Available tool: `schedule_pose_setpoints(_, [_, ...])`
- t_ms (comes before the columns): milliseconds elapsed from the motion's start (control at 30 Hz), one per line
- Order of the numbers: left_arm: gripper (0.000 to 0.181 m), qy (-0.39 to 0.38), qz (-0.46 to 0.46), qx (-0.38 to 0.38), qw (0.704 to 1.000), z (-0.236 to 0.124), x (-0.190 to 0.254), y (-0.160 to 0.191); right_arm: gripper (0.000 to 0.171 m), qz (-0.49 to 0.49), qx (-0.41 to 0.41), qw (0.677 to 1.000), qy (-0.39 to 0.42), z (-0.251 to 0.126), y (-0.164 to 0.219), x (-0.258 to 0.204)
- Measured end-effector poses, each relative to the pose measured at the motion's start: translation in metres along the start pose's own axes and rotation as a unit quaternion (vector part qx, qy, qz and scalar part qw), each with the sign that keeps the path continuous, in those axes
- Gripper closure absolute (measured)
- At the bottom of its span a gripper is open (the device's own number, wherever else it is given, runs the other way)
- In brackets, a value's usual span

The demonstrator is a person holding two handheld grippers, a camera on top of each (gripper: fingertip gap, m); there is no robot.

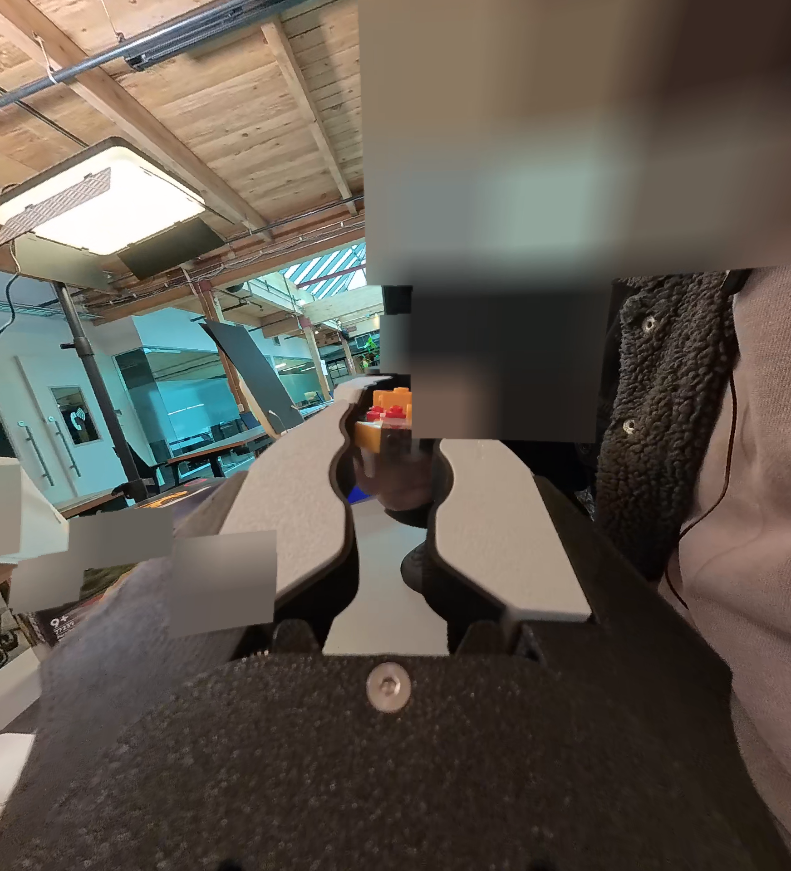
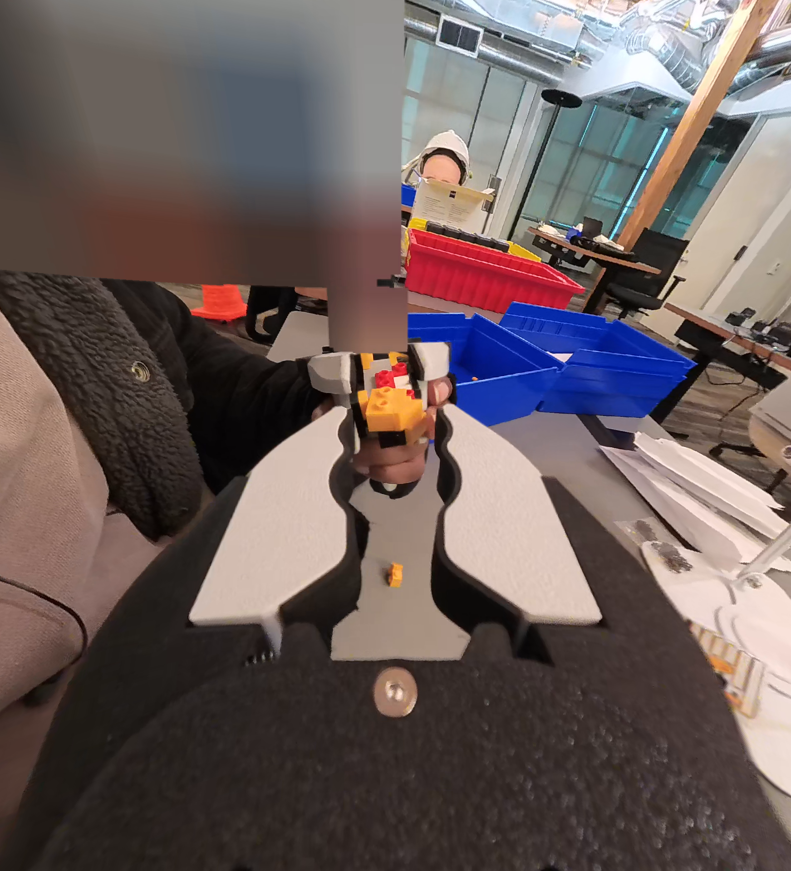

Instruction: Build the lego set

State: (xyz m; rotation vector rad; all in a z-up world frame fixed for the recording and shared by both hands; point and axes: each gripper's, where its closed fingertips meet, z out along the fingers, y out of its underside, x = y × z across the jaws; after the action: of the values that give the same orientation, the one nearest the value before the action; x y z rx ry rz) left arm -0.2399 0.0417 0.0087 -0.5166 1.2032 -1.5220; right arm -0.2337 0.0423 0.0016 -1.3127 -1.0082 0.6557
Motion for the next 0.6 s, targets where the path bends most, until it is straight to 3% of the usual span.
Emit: schedule_pose_setpoints(600, [0.153, 0.001, -0.01, -0.002, 1.0, 0.0005, 0.0016, 0.0033, 0.143, 0.062, 0.053, 0.997, 0.009, -0.0015, 0.0026, -0.0046])
